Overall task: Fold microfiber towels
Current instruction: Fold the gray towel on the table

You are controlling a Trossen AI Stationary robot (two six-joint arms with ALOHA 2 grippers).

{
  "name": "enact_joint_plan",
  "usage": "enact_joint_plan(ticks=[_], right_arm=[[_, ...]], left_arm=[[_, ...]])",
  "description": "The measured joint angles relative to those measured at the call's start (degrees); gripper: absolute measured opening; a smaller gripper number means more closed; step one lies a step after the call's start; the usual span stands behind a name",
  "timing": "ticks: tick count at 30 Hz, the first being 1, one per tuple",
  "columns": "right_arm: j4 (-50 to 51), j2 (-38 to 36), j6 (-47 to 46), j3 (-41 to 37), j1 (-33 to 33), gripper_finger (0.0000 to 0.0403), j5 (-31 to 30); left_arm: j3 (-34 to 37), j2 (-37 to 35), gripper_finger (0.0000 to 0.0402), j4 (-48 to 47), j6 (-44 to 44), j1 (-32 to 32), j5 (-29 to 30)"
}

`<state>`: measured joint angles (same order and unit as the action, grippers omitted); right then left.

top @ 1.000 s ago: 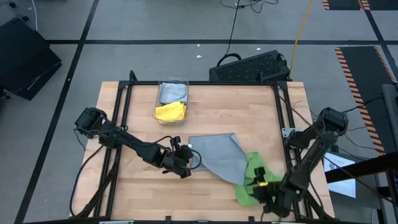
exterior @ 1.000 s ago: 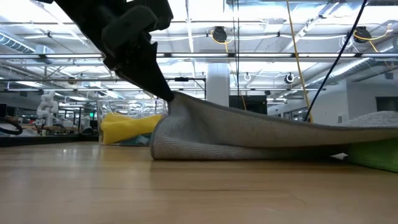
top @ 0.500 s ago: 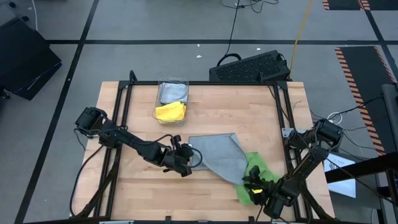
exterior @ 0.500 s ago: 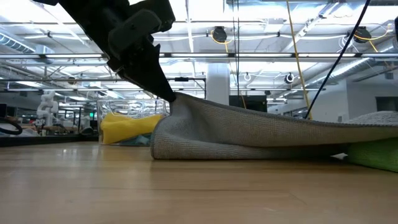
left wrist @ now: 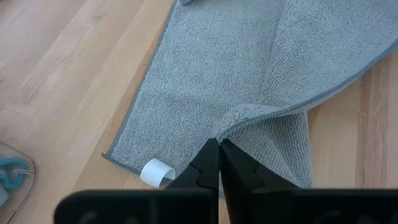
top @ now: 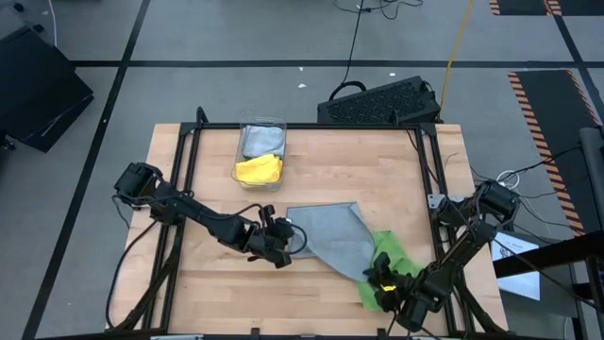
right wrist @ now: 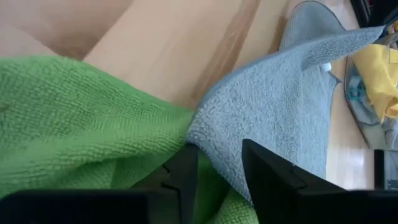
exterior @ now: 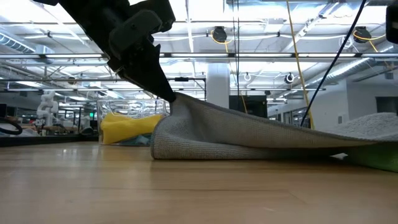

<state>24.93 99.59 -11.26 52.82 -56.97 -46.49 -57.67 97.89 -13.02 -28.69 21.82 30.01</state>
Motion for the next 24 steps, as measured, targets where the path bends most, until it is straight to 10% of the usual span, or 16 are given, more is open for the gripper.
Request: enact_joint_plan(ticks=[24], right_arm=[[-18.54,0.0,1.43,-5.6,3.66,0.0047,6.65]], left_arm=[[0.0,0.0,0.0006,0.0,0.09,-0.04,0.05]])
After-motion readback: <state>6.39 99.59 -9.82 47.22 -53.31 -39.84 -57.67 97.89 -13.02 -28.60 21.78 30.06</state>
